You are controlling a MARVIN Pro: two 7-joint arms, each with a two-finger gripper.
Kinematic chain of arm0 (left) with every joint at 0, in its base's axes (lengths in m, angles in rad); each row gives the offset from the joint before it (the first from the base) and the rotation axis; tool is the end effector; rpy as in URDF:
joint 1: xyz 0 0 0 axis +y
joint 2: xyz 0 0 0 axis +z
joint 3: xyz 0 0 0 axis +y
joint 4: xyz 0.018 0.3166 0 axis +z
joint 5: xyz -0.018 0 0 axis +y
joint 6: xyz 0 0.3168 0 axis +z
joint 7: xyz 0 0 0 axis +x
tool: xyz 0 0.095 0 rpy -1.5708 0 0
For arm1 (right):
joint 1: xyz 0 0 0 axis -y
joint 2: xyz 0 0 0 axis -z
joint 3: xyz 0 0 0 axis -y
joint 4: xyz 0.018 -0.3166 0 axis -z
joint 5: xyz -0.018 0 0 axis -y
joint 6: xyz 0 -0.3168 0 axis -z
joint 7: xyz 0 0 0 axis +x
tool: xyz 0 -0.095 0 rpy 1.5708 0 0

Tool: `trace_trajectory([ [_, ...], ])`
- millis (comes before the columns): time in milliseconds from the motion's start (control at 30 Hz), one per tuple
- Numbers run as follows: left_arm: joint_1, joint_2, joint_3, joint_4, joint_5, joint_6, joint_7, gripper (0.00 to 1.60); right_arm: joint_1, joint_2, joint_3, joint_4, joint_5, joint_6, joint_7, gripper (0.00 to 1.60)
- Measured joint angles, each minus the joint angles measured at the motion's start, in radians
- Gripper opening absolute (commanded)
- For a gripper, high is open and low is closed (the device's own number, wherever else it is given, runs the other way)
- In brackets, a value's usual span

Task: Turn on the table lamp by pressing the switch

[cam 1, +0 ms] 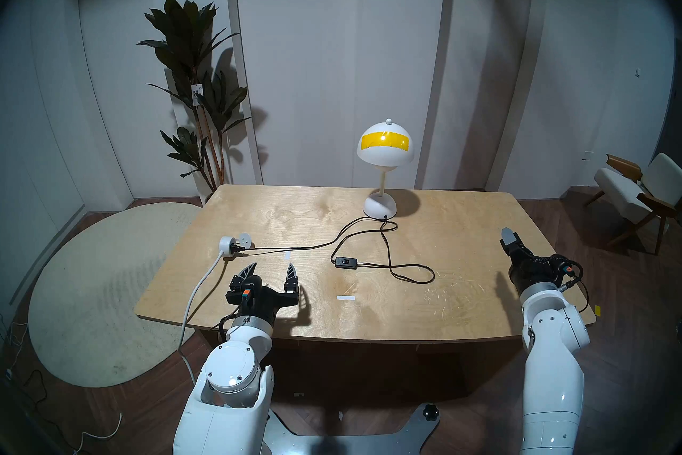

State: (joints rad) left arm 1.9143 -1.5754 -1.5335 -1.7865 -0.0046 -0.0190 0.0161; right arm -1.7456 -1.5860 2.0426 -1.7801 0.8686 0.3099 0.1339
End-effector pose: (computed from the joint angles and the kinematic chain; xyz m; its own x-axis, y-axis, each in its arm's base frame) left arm 0.3165 -0.0154 -0.3726 0.1089 0.0177 0.9939 -0.0170 -0.9997 0.0197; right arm 0.3375 -0.1607 -0.3245 -0.0621 -0.7351 0.6751 -0.1512 -0.6616 -0.7344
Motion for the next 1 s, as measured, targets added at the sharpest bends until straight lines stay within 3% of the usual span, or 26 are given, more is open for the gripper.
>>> trace_trajectory([
  [267,0.0,0.0,0.0,-0.001,0.0,0.0,0.0,1.6,-0.008,0.025,0.011,0.06,0.019,0.016,0.07,1.6],
  [1000,0.0,0.0,0.0,-0.001,0.0,0.0,0.0,1.6,-0.025,0.029,-0.012,0.022,-0.017,-0.032,0.111,1.6],
])
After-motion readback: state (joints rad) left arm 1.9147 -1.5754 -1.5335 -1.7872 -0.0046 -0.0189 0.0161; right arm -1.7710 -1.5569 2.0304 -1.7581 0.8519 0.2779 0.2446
